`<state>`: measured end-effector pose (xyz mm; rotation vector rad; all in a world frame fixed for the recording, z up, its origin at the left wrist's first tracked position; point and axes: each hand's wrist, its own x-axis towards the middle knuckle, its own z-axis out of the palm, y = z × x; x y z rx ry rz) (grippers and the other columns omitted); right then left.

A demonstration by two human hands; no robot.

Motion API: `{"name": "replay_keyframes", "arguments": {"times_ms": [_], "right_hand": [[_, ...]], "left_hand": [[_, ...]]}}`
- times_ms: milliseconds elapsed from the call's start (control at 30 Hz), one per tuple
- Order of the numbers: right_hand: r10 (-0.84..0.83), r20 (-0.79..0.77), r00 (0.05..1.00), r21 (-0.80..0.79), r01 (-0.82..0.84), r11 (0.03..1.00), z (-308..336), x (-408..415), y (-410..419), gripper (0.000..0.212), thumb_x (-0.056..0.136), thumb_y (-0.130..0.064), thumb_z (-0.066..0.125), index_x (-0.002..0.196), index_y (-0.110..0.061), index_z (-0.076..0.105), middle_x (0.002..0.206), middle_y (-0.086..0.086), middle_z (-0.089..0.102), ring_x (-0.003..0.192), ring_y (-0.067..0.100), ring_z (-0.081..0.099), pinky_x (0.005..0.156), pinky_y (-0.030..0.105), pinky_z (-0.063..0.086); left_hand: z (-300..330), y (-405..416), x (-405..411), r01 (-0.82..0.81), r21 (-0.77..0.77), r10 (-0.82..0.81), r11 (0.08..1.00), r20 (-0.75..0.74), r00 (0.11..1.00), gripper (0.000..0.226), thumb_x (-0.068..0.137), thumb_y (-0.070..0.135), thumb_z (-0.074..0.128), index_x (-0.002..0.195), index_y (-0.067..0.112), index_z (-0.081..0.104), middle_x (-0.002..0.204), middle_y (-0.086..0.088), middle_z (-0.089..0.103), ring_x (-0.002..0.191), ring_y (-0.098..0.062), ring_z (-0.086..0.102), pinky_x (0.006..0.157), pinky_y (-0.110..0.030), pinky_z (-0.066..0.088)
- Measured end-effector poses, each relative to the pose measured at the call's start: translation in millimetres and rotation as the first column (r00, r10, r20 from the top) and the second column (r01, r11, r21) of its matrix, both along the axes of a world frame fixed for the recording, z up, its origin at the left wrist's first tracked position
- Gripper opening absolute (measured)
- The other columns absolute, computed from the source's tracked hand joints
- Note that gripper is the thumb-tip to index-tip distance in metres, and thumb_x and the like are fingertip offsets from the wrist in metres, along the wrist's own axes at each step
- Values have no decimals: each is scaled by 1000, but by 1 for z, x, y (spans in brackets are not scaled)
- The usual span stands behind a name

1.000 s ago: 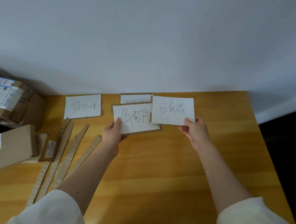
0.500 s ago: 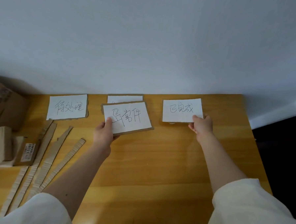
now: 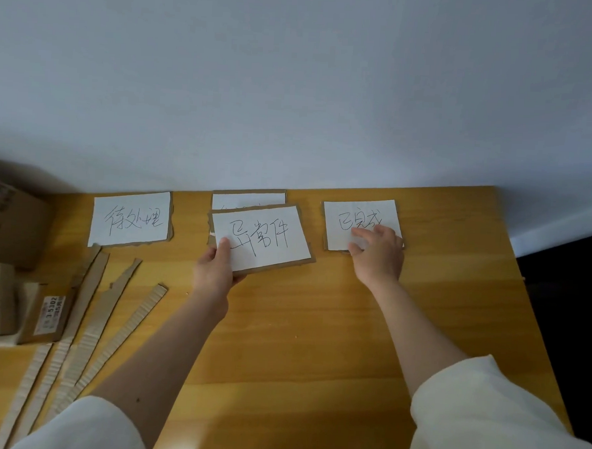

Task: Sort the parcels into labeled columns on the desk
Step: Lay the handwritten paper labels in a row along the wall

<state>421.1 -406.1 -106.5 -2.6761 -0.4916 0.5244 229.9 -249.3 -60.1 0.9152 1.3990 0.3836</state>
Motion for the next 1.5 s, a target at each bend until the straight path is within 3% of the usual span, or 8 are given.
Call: {"name": "replay_keyframes", "arguments": {"times_ms": [200,733,867,967,1067,1167,1233,1500], "right_hand": [[65,15,998,-29,-64,998,1,5,18,38,95,-32,61,133,-32,60,148,5,39,136,26,34,108,38,36],[88,-16,996,-67,-89,994,5,15,32,42,96,-43,56,137,-35,55,147,5,38,135,26,33,110,40,32],[-12,25,1000,142,9,990,12,7,28,45,95,-41,57,137,-25,55,144,6,47,133,26,37,108,40,36],[-142,-219,965,374,218,901,23,-7,25,52,94,-43,58,139,-18,48,140,5,49,128,22,46,98,34,45],[-213,-466,859,447,436,781,36,-22,20,60,93,-50,57,140,-16,42,134,2,54,115,15,55,92,31,48],[-265,-537,801,471,546,693,44,-36,13,64,90,-48,63,140,-16,41,120,-4,57,111,16,59,97,42,53],[-284,-599,749,470,616,632,51,-43,7,64,88,-45,67,139,-14,43,114,-6,59,109,17,62,94,39,55],[-233,-766,599,451,759,469,73,-49,-14,14,88,-20,73,95,-12,65,93,4,71,82,16,70,77,32,61]], "left_hand": [[-5,2,2,-3,-10,3,1000,-5,1000,22,100,34,48,111,17,55,99,-2,63,100,-23,60,82,-35,54],[-7,4,11,24,-59,-24,998,3,1000,22,100,32,48,114,16,54,99,-3,60,89,-17,59,76,-32,55],[-4,5,14,3,-93,0,996,40,999,8,97,21,53,100,18,59,100,-5,61,91,-20,60,73,-32,56],[-3,3,15,25,-100,-17,995,76,997,22,95,19,56,117,14,60,111,-7,63,95,-20,60,73,-31,55],[1,-1,20,44,-126,-28,991,127,991,42,95,20,59,135,11,51,126,-8,61,98,-19,60,70,-29,54],[9,-9,29,84,-138,-59,987,172,983,34,96,20,58,129,12,56,121,-5,62,95,-16,59,72,-28,53],[14,-16,35,122,-144,-91,982,205,975,22,97,20,56,118,15,61,113,-3,63,92,-15,59,71,-27,52],[21,-47,58,274,-113,-242,955,237,941,24,98,22,54,119,13,61,108,-2,64,89,-14,59,73,-27,51]]}}
